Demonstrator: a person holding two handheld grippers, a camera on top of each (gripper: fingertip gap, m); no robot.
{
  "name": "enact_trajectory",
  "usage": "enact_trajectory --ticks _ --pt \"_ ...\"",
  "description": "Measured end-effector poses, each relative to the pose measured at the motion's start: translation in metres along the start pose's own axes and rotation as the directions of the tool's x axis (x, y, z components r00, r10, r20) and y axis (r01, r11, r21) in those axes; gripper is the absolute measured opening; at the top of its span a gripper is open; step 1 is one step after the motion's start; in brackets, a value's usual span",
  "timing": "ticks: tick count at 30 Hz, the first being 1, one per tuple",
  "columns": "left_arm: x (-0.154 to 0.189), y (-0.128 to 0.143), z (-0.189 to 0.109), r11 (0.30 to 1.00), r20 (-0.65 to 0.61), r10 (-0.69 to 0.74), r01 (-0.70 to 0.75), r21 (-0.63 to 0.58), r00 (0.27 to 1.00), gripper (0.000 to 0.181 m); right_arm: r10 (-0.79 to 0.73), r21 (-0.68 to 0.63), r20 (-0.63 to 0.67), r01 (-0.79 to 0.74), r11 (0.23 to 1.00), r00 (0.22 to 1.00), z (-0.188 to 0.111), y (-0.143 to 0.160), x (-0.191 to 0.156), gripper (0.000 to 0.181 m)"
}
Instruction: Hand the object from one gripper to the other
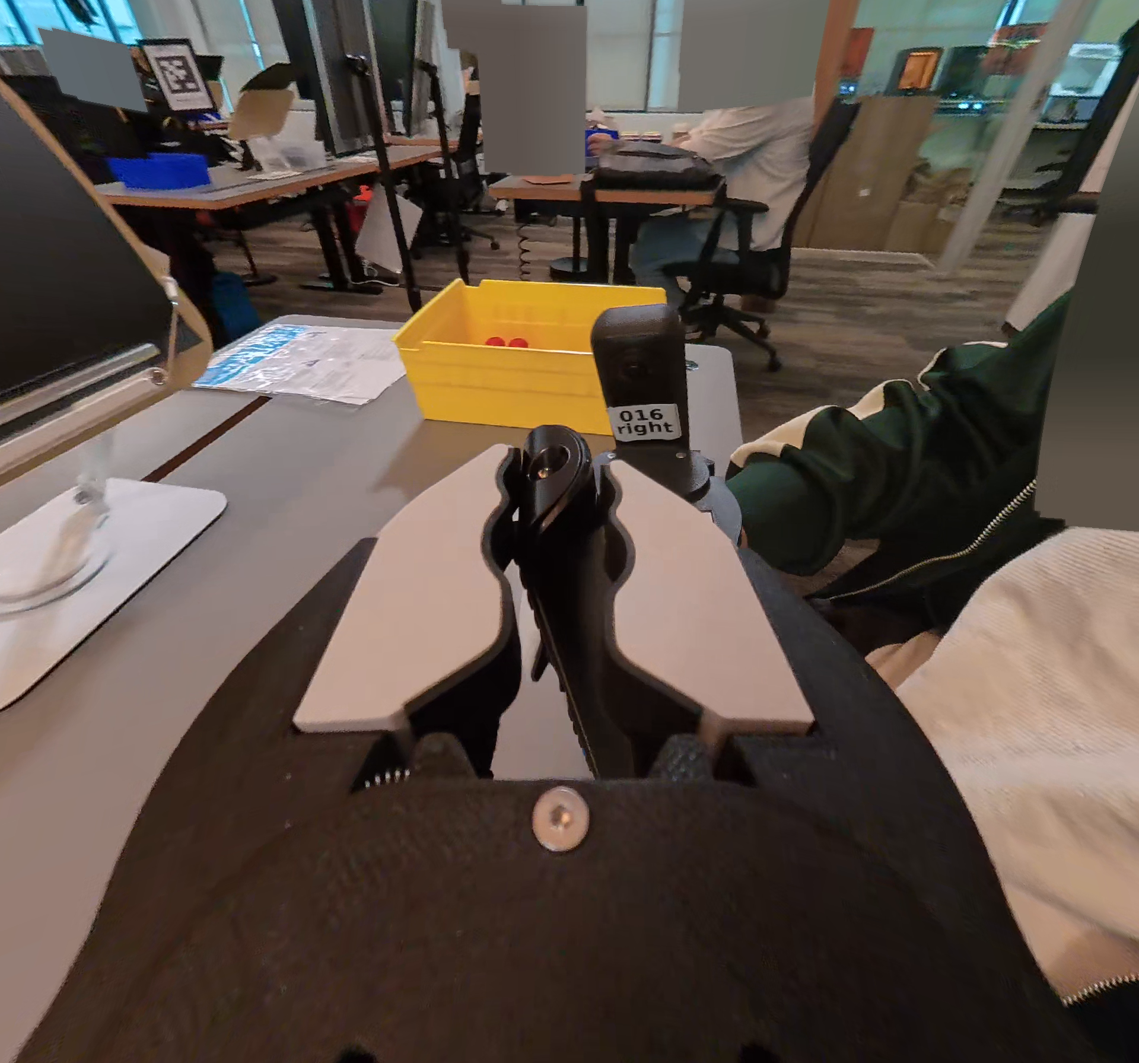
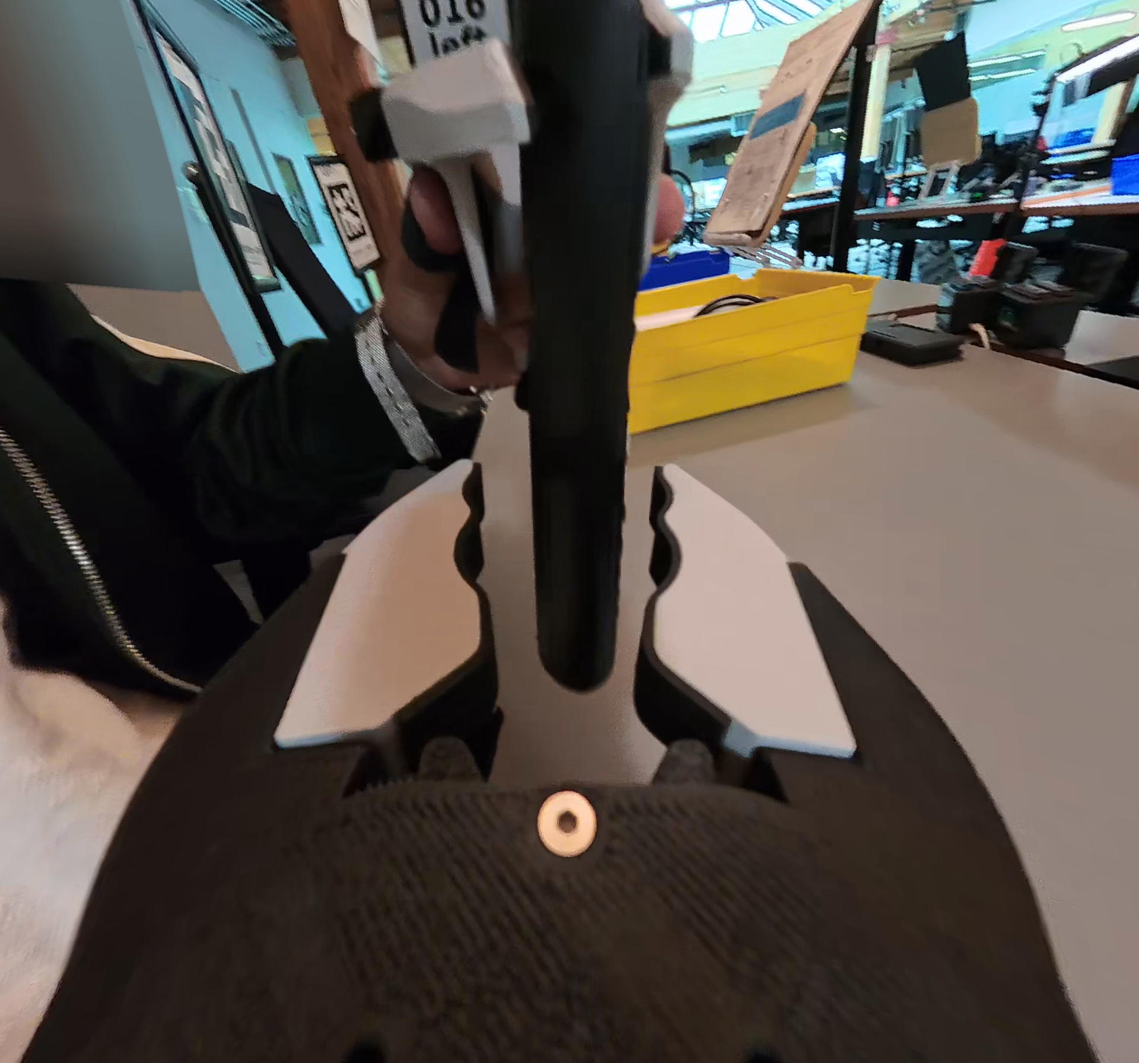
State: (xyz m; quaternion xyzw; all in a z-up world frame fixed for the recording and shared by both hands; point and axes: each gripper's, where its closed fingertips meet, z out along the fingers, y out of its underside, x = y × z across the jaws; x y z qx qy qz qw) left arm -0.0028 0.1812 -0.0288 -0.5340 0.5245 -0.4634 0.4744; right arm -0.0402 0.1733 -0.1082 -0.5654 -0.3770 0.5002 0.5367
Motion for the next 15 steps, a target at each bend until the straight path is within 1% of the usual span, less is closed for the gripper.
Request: enact_trajectory --ticks 3,4,6,9,10,12,13,15 --pt "0.007 0.004 0.008 1.000 -0.040 0.000 0.000 0.008 0.999 0.025 0.021 0.001 0.062 -0.021 1.000 0.998 0.003 0.001 -0.010 0.047" --pt "0.007 0.006 0.010 1.000 -0.049 0.000 0.001 0.014 0.999 0.025 0.020 -0.007 0.063 -0.019 1.000 0.998 0.004 0.003 -0.011 0.044" --pt "0.007 0.007 0.010 0.999 -0.071 -0.021 0.023 0.028 0.997 0.025 0.002 -0.031 0.042 -0.001 1.000 0.999 0.004 0.007 -0.007 0.028" --pt "0.003 0.004 0.009 0.995 -0.064 -0.051 0.056 0.083 0.997 0.026 0.009 -0.028 0.031 -0.008 1.000 0.999 0.001 0.005 -0.004 0.027" --pt "0.000 0.000 0.008 0.991 -0.049 -0.055 0.061 0.117 0.997 0.036 0.008 -0.024 0.026 -0.007 1.000 1.000 0.001 0.004 -0.003 0.027" --pt "-0.006 -0.008 0.006 0.979 -0.010 -0.062 0.063 0.195 0.998 0.071 0.013 -0.004 0.021 -0.013 1.000 1.000 -0.002 0.001 -0.001 0.027" --pt "-0.010 -0.008 0.005 0.975 0.008 -0.071 0.068 0.212 0.997 0.080 0.017 0.009 0.017 -0.017 1.000 1.000 -0.004 -0.001 0.001 0.027" --pt "-0.018 -0.002 0.003 0.972 0.030 -0.092 0.084 0.220 0.995 0.086 0.017 0.039 0.000 -0.017 0.999 1.000 -0.009 -0.007 0.006 0.026"
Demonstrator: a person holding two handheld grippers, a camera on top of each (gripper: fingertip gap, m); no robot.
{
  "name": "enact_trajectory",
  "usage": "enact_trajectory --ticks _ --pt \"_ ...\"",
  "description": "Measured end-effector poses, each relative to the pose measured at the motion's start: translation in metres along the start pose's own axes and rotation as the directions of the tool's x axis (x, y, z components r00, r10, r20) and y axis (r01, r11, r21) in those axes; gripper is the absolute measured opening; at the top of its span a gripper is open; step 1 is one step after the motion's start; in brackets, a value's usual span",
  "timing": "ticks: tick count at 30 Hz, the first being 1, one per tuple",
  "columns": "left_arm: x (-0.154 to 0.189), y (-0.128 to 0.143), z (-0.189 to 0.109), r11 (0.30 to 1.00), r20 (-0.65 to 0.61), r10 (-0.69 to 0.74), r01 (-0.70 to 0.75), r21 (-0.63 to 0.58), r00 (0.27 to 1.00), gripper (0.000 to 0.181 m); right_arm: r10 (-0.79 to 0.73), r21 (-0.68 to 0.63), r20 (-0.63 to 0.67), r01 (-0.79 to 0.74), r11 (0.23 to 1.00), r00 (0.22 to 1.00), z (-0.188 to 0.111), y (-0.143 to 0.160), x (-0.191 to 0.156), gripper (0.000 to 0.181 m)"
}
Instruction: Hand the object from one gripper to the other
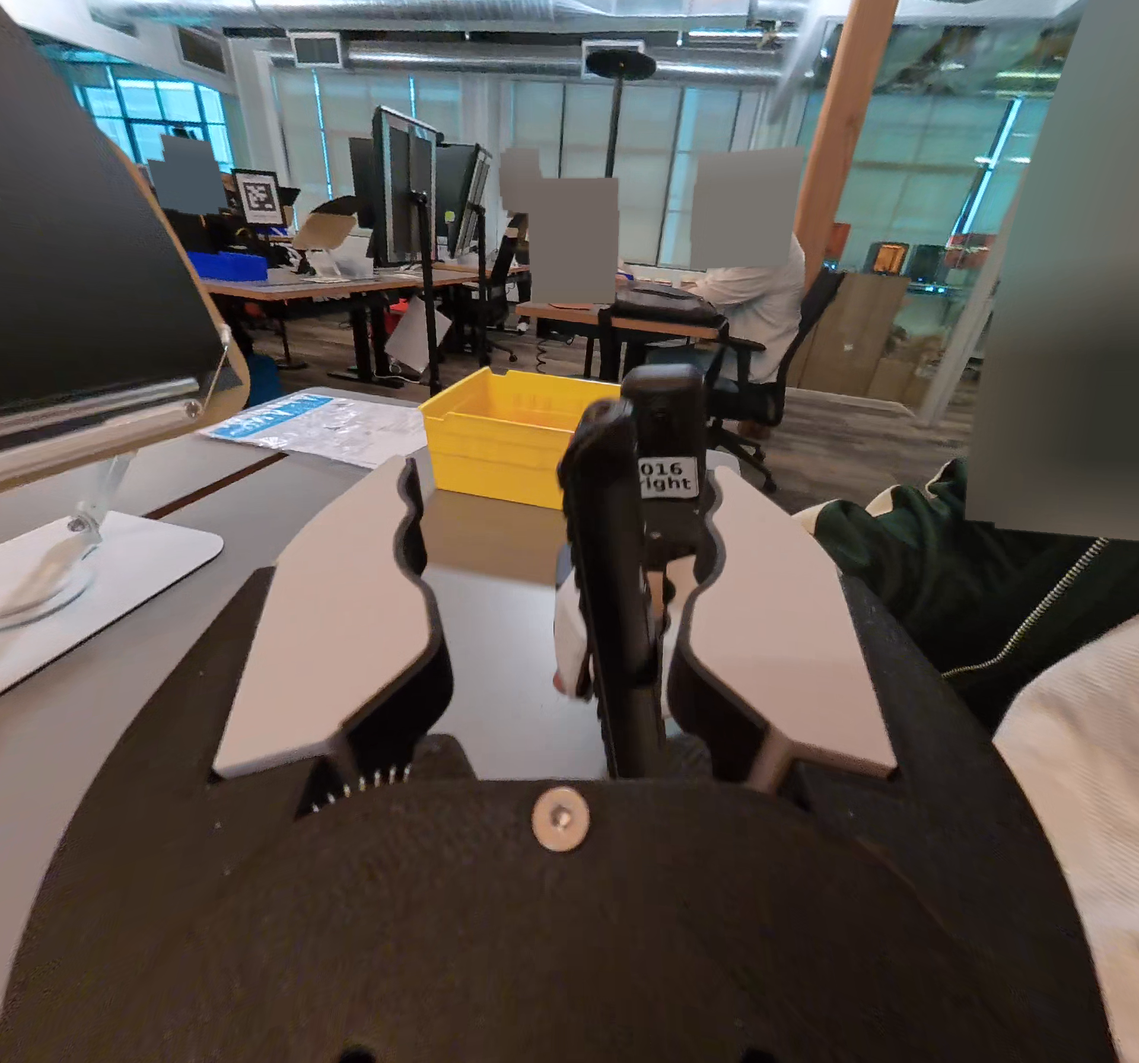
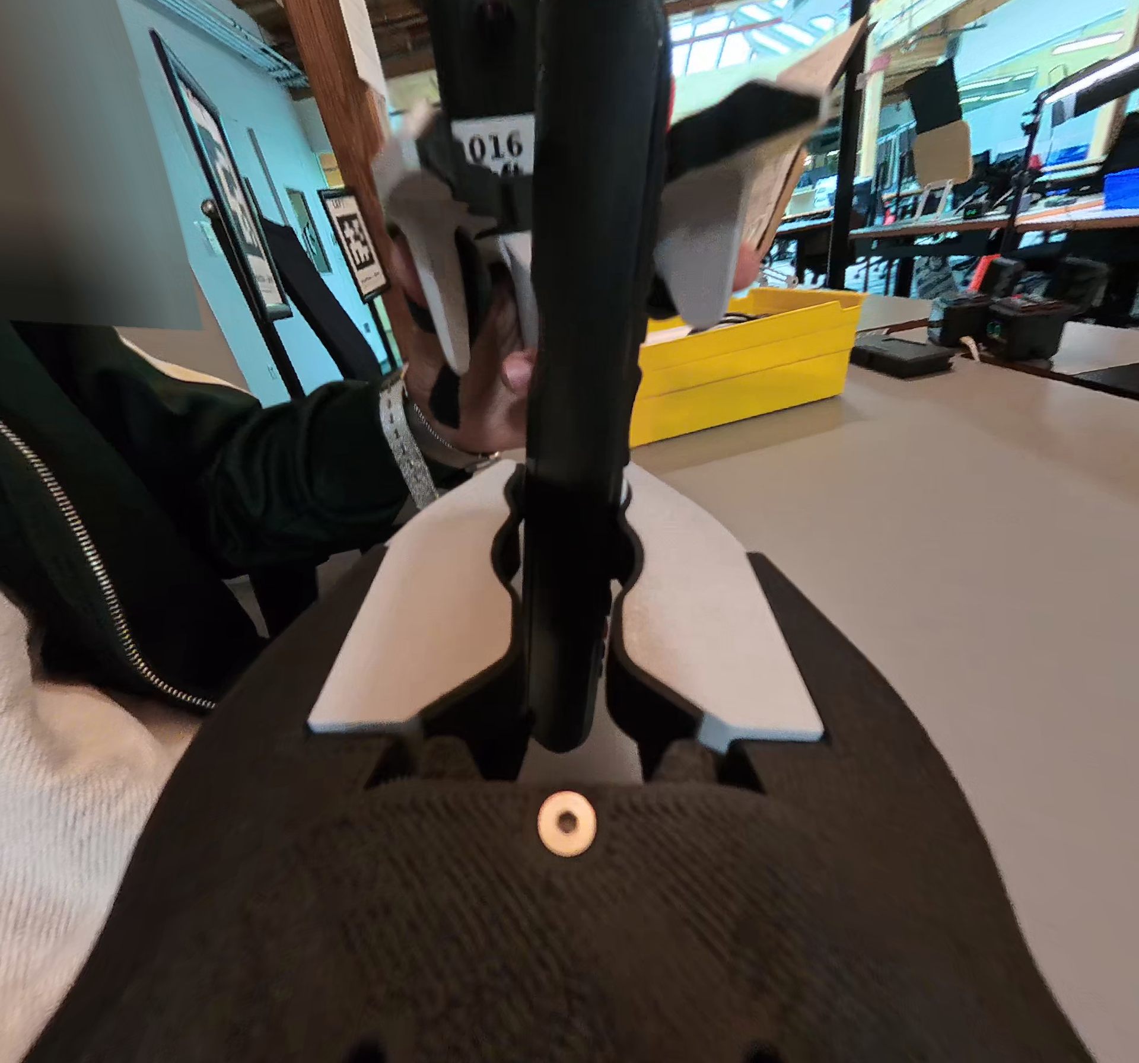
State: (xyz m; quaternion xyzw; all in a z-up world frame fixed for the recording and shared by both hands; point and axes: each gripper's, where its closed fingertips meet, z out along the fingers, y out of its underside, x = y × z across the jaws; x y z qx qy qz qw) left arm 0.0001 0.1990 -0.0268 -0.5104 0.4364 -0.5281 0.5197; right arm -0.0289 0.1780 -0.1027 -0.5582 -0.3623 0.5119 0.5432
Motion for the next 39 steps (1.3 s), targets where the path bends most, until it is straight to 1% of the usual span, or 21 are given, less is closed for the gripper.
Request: enact_trajectory --ticks 2,5,8,10,12,15,17,20,22,23,24,26,29,32,34,37,39 --pt "-0.007 0.014 -0.001 0.999 -0.009 -0.041 0.041 -0.012 0.999 0.085 -0.005 0.034 -0.023 0.005 0.999 1.000 -0.008 -0.008 0.006 0.027" --pt "-0.009 0.050 0.000 0.985 -0.093 -0.168 0.164 -0.053 0.981 0.075 -0.009 0.086 -0.064 0.015 0.996 0.998 -0.021 -0.019 0.015 0.026" --pt "-0.005 0.089 0.003 0.952 -0.154 -0.288 0.266 -0.149 0.945 0.069 -0.025 0.119 -0.110 0.038 0.992 0.994 -0.031 -0.028 0.022 0.027" --pt "0.001 0.110 0.008 0.937 -0.162 -0.299 0.257 -0.235 0.941 0.062 -0.020 0.144 -0.133 0.039 0.989 0.991 -0.036 -0.035 0.025 0.026" --pt "0.010 0.114 0.015 0.950 -0.183 -0.240 0.192 -0.247 0.953 0.048 -0.020 0.159 -0.158 0.046 0.986 0.987 -0.038 -0.040 0.026 0.026" --pt "0.019 0.116 0.025 0.960 -0.186 -0.191 0.144 -0.240 0.964 0.045 -0.050 0.133 -0.181 0.074 0.988 0.982 -0.035 -0.041 0.024 0.026" --pt "0.025 0.121 0.029 0.956 -0.199 -0.201 0.148 -0.255 0.959 0.044 -0.061 0.118 -0.175 0.082 0.990 0.983 -0.031 -0.039 0.021 0.026" --pt "0.032 0.128 0.032 0.950 -0.226 -0.209 0.143 -0.278 0.951 0.024 -0.067 0.098 -0.161 0.084 0.992 0.985 -0.026 -0.035 0.017 0.026" --pt "0.036 0.129 0.032 0.945 -0.253 -0.229 0.152 -0.291 0.940 0.022 -0.066 0.091 -0.146 0.080 0.993 0.987 -0.024 -0.034 0.014 0.027" --pt "0.035 0.131 0.032 0.944 -0.248 -0.228 0.152 -0.294 0.942 0.022 -0.063 0.089 -0.140 0.076 0.993 0.988 -0.024 -0.033 0.014 0.029" --pt "0.034 0.132 0.032 0.944 -0.239 -0.225 0.150 -0.295 0.945 0.022 -0.061 0.099 -0.141 0.075 0.992 0.988 -0.025 -0.035 0.015 0.040" --pt "0.034 0.130 0.031 0.944 -0.246 -0.233 0.158 -0.288 0.941 0.022 -0.044 0.140 -0.173 0.069 0.988 0.984 -0.029 -0.041 0.021 0.072" --pt "0.030 0.125 0.029 0.954 -0.239 -0.228 0.167 -0.250 0.944 0.022 -0.011 0.196 -0.223 0.056 0.979 0.975 -0.041 -0.045 0.036 0.097" --pt "0.025 0.120 0.025 0.962 -0.225 -0.205 0.154 -0.224 0.953 0.021 0.010 0.195 -0.278 0.046 0.980 0.960 -0.050 -0.041 0.054 0.113" --pt "0.022 0.118 0.023 0.964 -0.219 -0.199 0.151 -0.217 0.955 0.021 0.018 0.179 -0.304 0.038 0.983 0.953 -0.054 -0.036 0.063 0.120" --pt "0.019 0.119 0.020 0.964 -0.206 -0.196 0.150 -0.222 0.959 0.022 0.049 0.201 -0.310 0.015 0.980 0.949 -0.057 -0.037 0.068 0.127" --pt "0.015 0.122 0.020 0.962 -0.180 -0.182 0.136 -0.238 0.967 0.021 0.050 0.217 -0.303 0.017 0.976 0.952 -0.057 -0.040 0.065 0.128"
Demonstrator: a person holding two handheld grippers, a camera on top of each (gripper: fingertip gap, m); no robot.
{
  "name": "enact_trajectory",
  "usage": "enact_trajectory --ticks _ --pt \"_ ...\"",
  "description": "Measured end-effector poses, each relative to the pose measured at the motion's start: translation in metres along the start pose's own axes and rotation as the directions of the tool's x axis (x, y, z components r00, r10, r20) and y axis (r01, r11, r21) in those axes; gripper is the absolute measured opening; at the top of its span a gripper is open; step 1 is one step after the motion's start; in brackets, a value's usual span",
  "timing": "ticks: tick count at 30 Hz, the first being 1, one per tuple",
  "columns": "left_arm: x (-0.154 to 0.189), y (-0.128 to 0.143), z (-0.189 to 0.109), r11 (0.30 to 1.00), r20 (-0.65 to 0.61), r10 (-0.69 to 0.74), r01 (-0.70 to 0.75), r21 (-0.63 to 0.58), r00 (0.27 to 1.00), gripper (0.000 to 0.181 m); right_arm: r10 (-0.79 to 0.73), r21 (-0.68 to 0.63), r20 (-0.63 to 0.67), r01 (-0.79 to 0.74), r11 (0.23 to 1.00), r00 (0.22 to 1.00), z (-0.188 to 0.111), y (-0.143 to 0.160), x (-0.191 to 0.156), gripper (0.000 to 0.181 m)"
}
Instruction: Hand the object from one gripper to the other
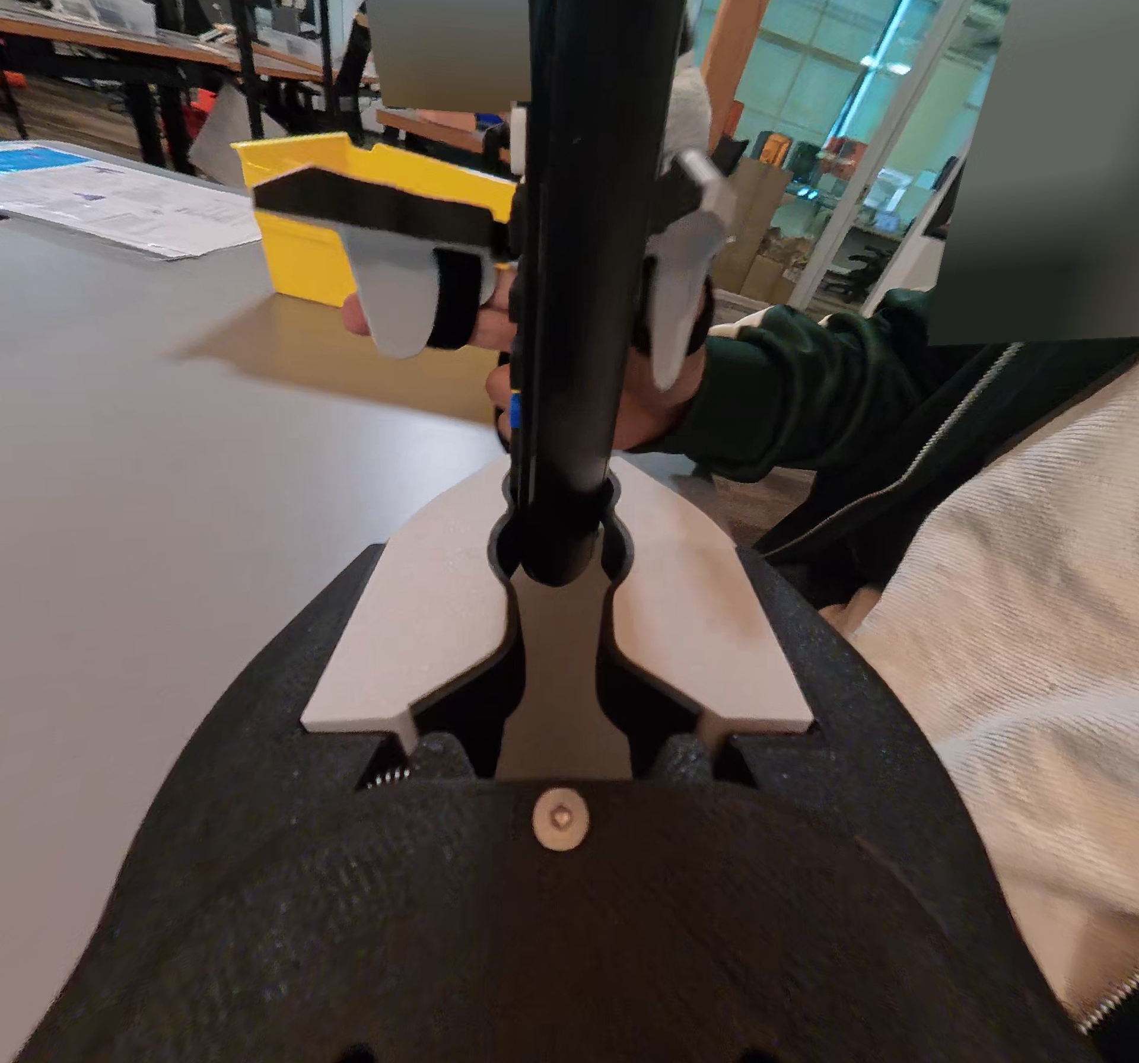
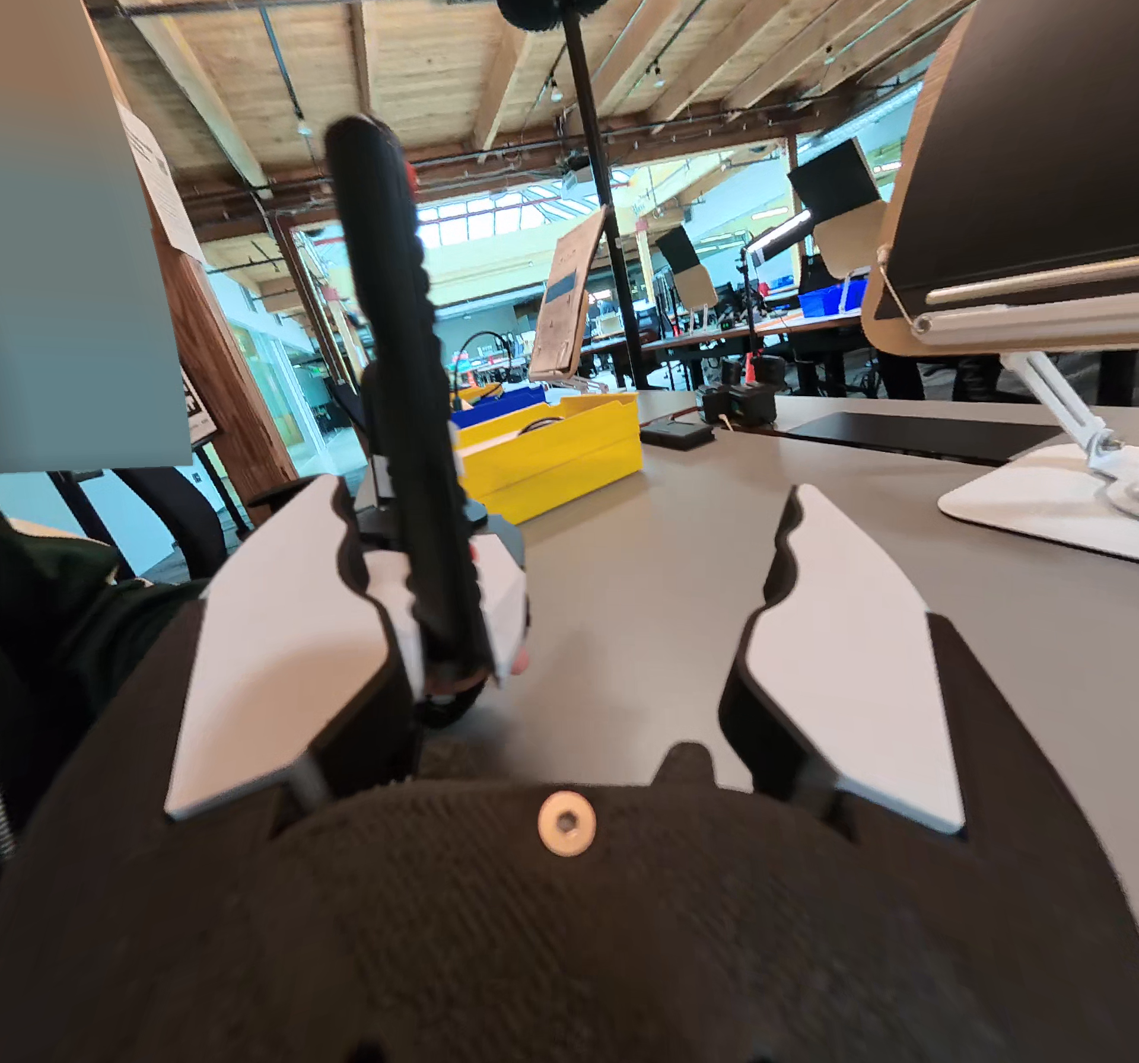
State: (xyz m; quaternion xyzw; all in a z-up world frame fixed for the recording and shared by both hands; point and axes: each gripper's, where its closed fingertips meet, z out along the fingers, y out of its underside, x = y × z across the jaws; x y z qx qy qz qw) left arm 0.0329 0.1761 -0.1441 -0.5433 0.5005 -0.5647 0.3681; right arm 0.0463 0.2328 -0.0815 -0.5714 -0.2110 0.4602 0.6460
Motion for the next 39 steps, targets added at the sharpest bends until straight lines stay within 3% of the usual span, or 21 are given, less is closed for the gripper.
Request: enact_trajectory --ticks 3,7,18,29,39 --pt "-0.002 0.008 0.003 0.998 0.019 0.026 -0.025 -0.061 0.999 0.022 -0.015 0.024 0.039 0.014 1.000 0.999 0.002 -0.011 -0.015 0.119" --pt "0.006 0.010 0.008 0.997 -0.010 0.034 -0.035 -0.069 0.999 0.022 -0.033 -0.005 0.164 0.034 0.999 0.986 0.004 -0.024 -0.047 0.074" --pt "0.019 0.014 0.016 0.994 -0.061 0.045 -0.050 -0.095 0.997 0.022 -0.083 -0.028 0.222 0.092 0.995 0.972 0.001 -0.028 -0.064 0.032" --pt "0.022 0.014 0.019 0.995 -0.064 0.048 -0.053 -0.090 0.997 0.023 -0.121 -0.025 0.231 0.130 0.991 0.965 0.000 -0.028 -0.070 0.024" --pt "0.016 0.006 0.018 0.999 -0.021 0.047 -0.048 -0.026 0.999 0.061 -0.119 -0.079 0.227 0.140 0.987 0.967 0.002 -0.015 -0.067 0.023"
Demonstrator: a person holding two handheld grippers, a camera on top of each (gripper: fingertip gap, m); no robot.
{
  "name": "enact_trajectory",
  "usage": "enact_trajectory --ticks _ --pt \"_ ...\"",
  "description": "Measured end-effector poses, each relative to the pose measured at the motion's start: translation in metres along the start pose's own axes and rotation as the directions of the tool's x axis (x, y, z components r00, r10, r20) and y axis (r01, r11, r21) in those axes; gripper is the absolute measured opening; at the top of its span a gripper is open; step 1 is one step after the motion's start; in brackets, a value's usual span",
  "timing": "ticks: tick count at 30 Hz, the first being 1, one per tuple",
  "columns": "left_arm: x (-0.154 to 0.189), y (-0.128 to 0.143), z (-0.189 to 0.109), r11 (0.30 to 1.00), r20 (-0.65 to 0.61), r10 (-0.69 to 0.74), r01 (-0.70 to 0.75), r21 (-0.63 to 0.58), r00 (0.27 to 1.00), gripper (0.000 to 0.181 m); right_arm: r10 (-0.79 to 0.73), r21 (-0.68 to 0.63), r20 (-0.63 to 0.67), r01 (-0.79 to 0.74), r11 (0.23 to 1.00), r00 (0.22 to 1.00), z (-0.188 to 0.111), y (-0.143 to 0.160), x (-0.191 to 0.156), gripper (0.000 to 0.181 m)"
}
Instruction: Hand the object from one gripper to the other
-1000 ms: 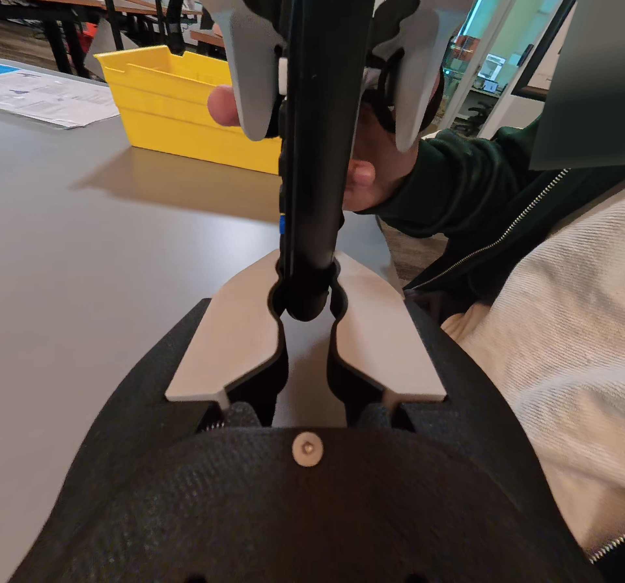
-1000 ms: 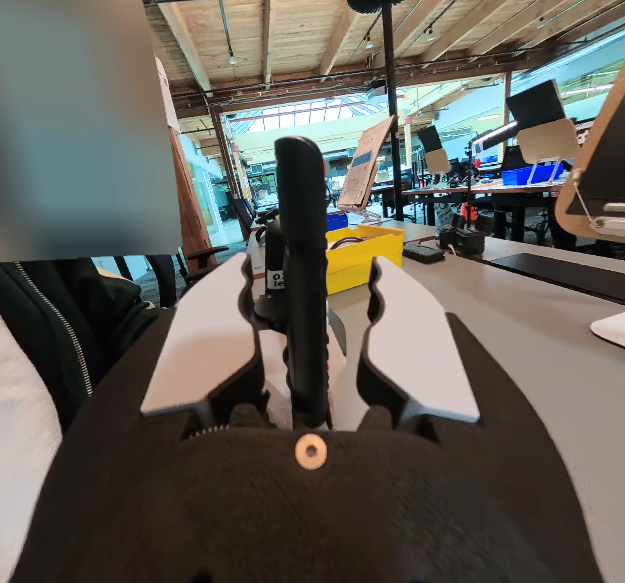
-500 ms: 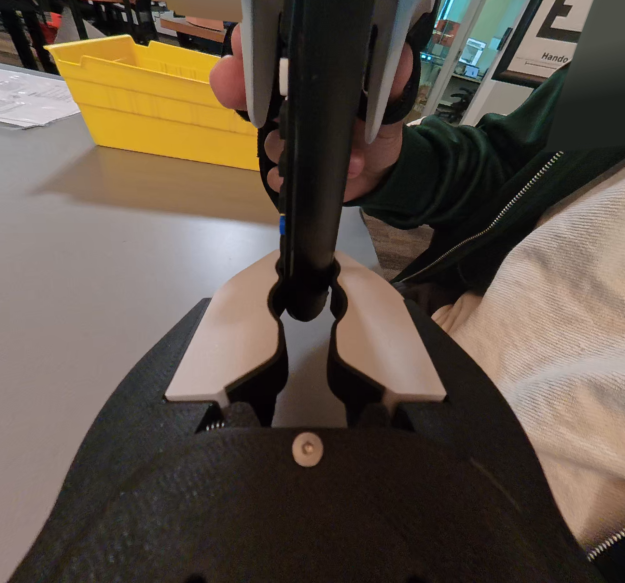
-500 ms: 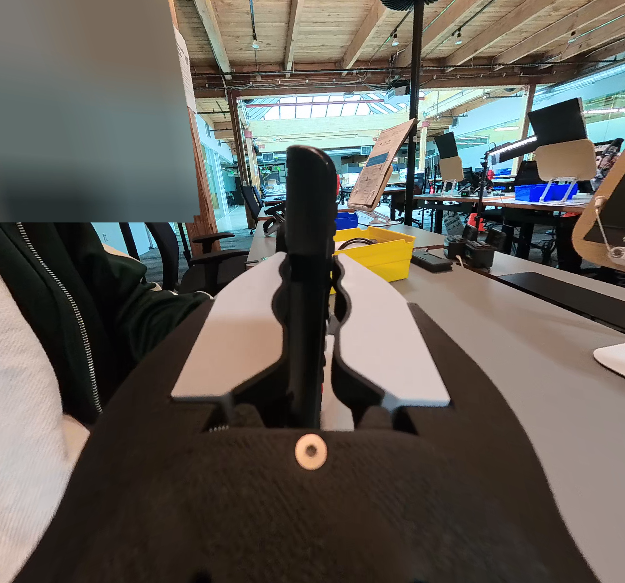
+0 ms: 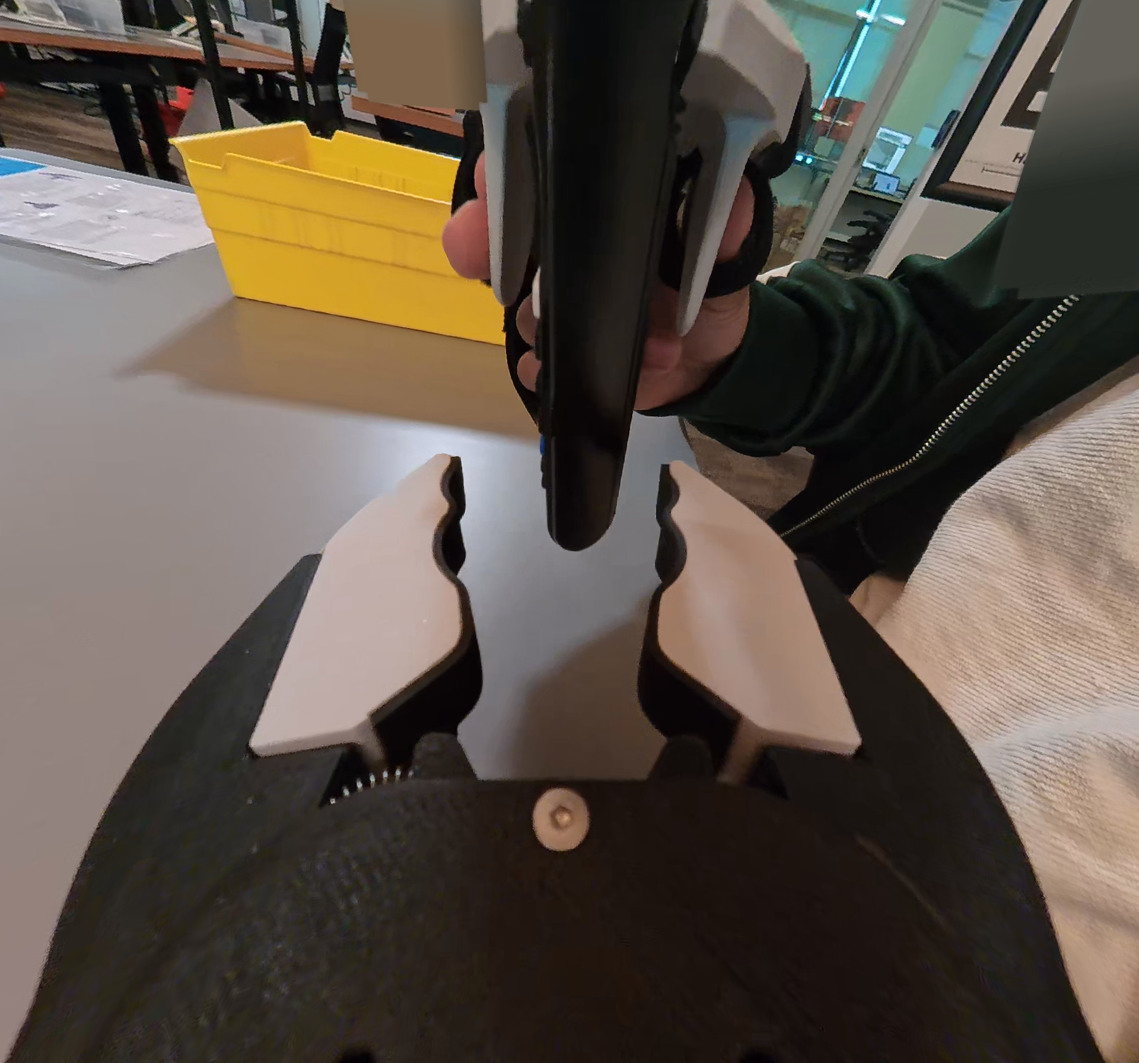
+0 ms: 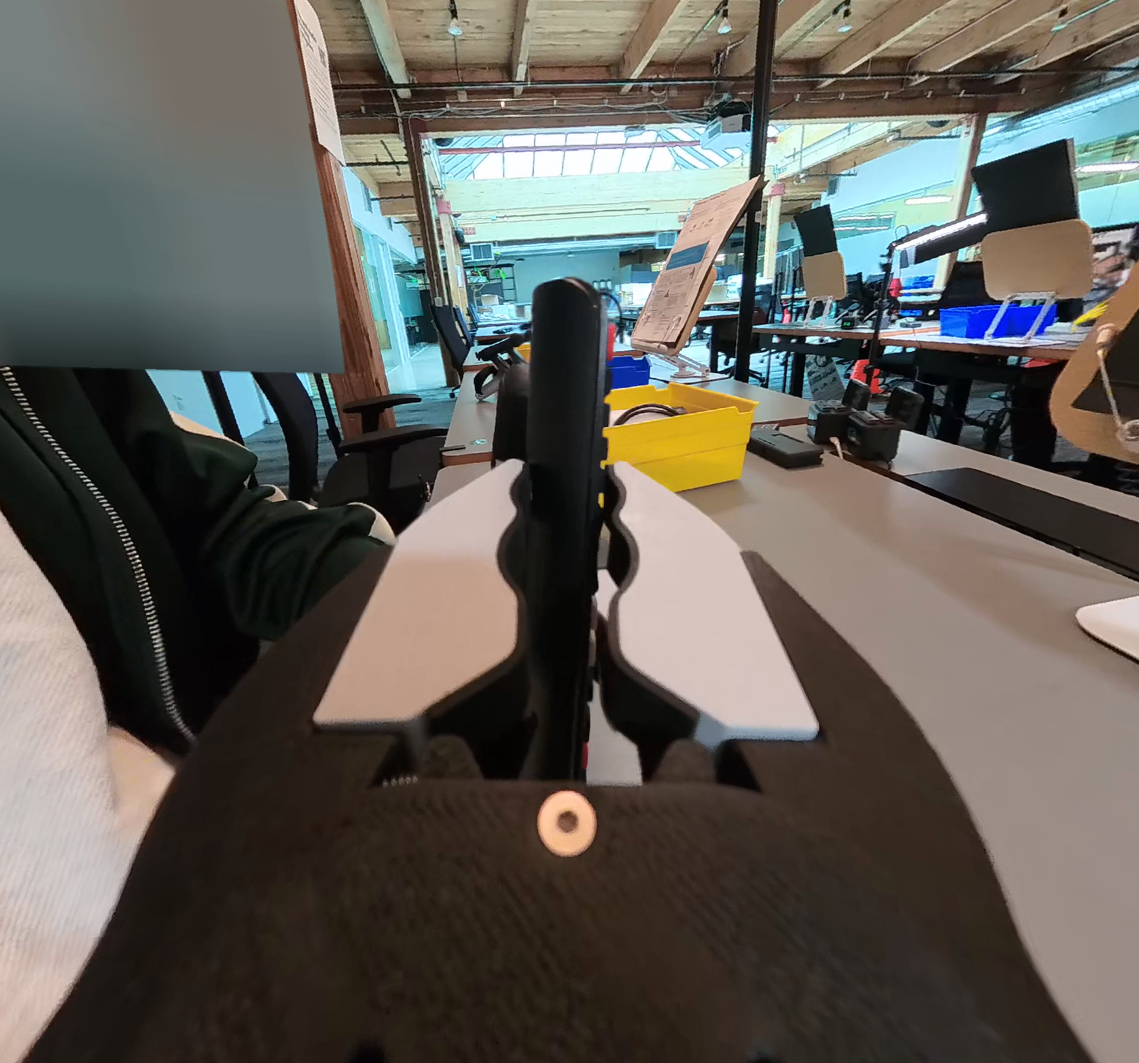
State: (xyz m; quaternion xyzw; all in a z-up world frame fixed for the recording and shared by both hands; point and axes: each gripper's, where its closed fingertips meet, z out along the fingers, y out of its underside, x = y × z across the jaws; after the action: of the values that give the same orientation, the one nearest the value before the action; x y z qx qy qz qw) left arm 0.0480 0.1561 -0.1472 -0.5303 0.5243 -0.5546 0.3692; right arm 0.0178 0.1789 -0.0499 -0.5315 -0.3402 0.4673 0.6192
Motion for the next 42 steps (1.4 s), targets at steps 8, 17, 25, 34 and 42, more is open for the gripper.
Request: enact_trajectory --ticks 8,17,25,34,42 --pt "0.007 -0.043 -0.025 0.969 -0.083 -0.057 0.075 0.237 0.995 0.064 0.064 0.005 0.018 -0.065 0.998 0.998 0.000 0.008 0.001 0.022" --pt "0.016 -0.092 -0.049 0.917 -0.064 -0.065 0.085 0.391 0.996 0.042 0.113 -0.007 0.072 -0.113 0.994 0.991 0.010 0.024 -0.010 0.022" --pt "0.021 -0.099 -0.054 0.905 -0.058 -0.044 0.065 0.421 0.997 0.024 0.136 -0.020 0.121 -0.134 0.991 0.983 0.019 0.033 -0.022 0.023" --pt "0.015 -0.094 -0.052 0.955 0.046 0.013 -0.026 0.297 0.999 0.024 0.199 0.094 -0.013 -0.197 0.976 0.980 0.015 0.028 0.008 0.097" --pt "0.015 -0.110 -0.066 0.956 0.081 0.042 -0.064 0.285 0.996 0.024 0.076 -0.036 -0.060 -0.078 0.996 0.995 0.018 0.050 0.011 0.107"
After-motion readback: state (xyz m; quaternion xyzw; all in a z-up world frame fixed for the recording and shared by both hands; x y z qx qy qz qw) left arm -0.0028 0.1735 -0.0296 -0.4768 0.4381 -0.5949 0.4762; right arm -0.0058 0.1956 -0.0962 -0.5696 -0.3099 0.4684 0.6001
